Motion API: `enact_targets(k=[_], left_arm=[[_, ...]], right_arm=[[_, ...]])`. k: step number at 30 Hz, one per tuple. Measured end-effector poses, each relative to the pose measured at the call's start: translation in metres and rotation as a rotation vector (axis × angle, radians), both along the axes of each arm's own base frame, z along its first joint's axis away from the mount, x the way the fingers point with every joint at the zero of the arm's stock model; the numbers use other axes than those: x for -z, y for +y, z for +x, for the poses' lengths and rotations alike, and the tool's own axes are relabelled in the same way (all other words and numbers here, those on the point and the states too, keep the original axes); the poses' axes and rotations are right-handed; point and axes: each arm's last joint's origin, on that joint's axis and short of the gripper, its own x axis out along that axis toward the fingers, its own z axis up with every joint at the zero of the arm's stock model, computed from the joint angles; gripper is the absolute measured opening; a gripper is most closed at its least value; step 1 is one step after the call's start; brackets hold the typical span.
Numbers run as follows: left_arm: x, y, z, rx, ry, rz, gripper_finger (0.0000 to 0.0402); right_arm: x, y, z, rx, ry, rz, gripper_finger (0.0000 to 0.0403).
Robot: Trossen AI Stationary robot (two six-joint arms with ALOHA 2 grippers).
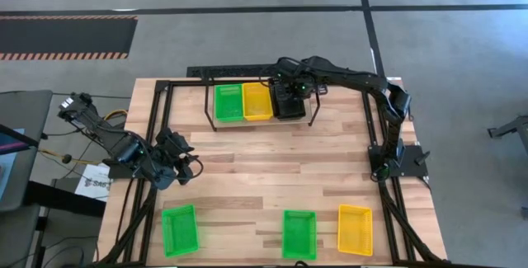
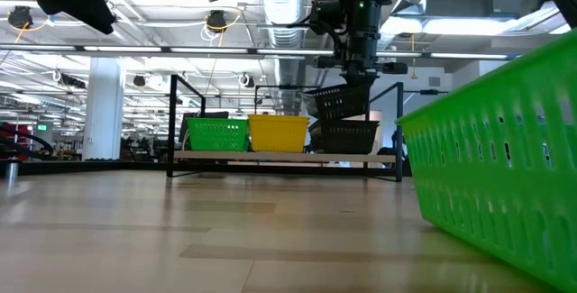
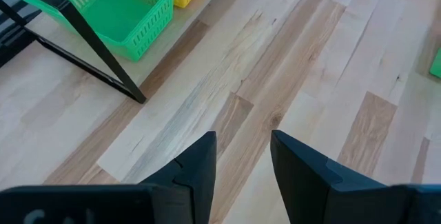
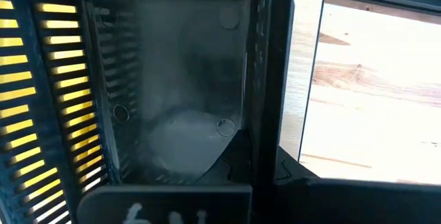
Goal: Stack baskets on shelf by color
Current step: Stack the black bin on top of the black bins on the shelf
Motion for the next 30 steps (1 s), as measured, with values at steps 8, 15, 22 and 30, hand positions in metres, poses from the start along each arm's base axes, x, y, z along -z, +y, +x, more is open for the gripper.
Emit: enact_targets(k=[8, 15, 22, 30], left_arm=[[0.0, 0.0, 0.0, 0.0, 0.0, 0.0, 0.0125], [0.0, 0.0, 0.0, -0.003, -0.001, -0.001, 0.0125], [0.0, 0.0, 0.0, -0.003, -0.002, -0.001, 0.0125], [0.0, 0.0001, 0.0, -0.006, -0.003, -0.002, 0.0125]], right_arm=[[0.0, 0.0, 0.0, -0.016, 0.005, -0.002, 0.0006], [0.0, 0.0, 0.0, -0.024, 0.007, -0.003, 0.0004], [0.0, 0.0, 0.0, -0.028, 0.009, -0.003, 0.0007], [-0.0001, -0.0002, 0.0004, -0.042, 0.009, -0.008, 0.0005]])
